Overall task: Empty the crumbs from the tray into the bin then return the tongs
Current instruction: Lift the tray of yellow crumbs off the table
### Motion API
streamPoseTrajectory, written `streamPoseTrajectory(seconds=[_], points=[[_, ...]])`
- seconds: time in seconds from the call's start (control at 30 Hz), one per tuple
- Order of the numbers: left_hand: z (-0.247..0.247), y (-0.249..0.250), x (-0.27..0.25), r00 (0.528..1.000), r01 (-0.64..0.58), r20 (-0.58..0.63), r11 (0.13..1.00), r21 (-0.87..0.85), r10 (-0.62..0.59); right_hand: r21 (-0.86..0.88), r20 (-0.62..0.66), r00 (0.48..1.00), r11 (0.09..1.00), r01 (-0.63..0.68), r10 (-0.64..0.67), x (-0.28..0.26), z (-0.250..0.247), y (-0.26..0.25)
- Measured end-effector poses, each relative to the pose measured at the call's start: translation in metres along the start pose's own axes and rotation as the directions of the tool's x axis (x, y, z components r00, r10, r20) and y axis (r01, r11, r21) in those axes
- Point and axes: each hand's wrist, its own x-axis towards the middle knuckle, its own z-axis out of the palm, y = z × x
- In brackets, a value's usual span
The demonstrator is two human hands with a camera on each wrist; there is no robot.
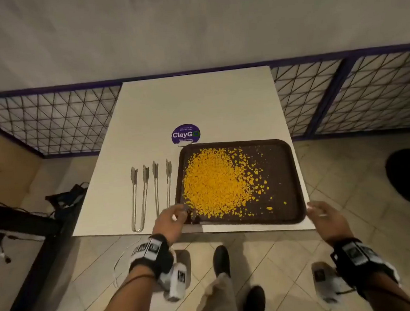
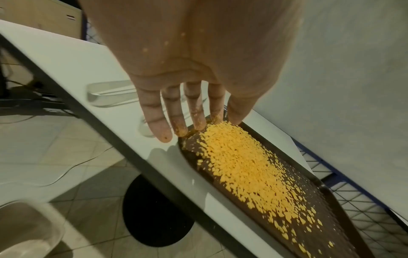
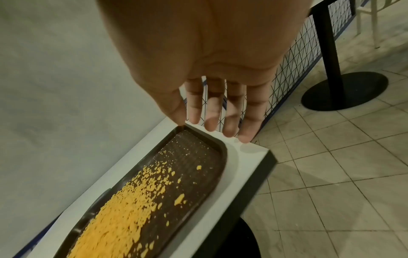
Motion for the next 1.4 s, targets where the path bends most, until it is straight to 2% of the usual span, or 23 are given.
streamPoseTrajectory(seconds=[0.1, 0.27, 0.37, 0.63, 0.77, 0.87, 1.0, 1.2, 1.4], points=[[0.004, 0.017, 0.043, 1.000, -0.023, -0.005, 0.995, 0.094, 0.024, -0.061, -0.030, 0.999, 0.998, 0.018, -0.020, 0.028, 0.008, -0.014], [0.005, 0.028, 0.098, 0.999, 0.037, 0.011, 0.965, 0.260, -0.041, -0.196, 0.002, 0.987, 0.968, -0.157, 0.161, 0.064, 0.025, -0.030], [0.005, 0.029, 0.122, 0.998, 0.058, 0.015, 0.947, 0.316, -0.067, -0.222, 0.028, 0.976, 0.954, -0.204, 0.215, 0.080, 0.033, -0.034], [0.014, 0.023, 0.150, 0.990, 0.124, 0.021, 0.929, 0.349, -0.140, -0.236, -0.055, 0.947, 0.917, -0.321, 0.317, 0.104, 0.051, -0.041], [0.014, 0.024, 0.154, 0.990, 0.126, 0.004, 0.918, 0.375, -0.138, -0.197, -0.095, 0.919, 0.898, -0.394, 0.382, 0.108, 0.056, -0.045], [0.015, 0.024, 0.152, 0.995, 0.099, -0.028, 0.934, 0.342, -0.095, -0.129, -0.109, 0.886, 0.877, -0.462, 0.451, 0.105, 0.055, -0.047], [0.015, 0.020, 0.142, 0.993, 0.072, -0.110, 0.979, 0.188, -0.052, -0.091, -0.102, 0.863, 0.859, -0.503, 0.494, 0.090, 0.049, -0.053], [0.011, 0.016, 0.115, 0.979, 0.090, -0.187, 0.996, 0.012, -0.086, -0.088, -0.036, 0.899, 0.895, -0.438, 0.437, 0.066, 0.033, -0.054], [0.007, 0.005, 0.068, 0.965, 0.065, -0.252, 0.996, -0.060, -0.078, -0.116, 0.044, 0.943, 0.939, -0.323, 0.330, 0.032, 0.014, -0.052]])
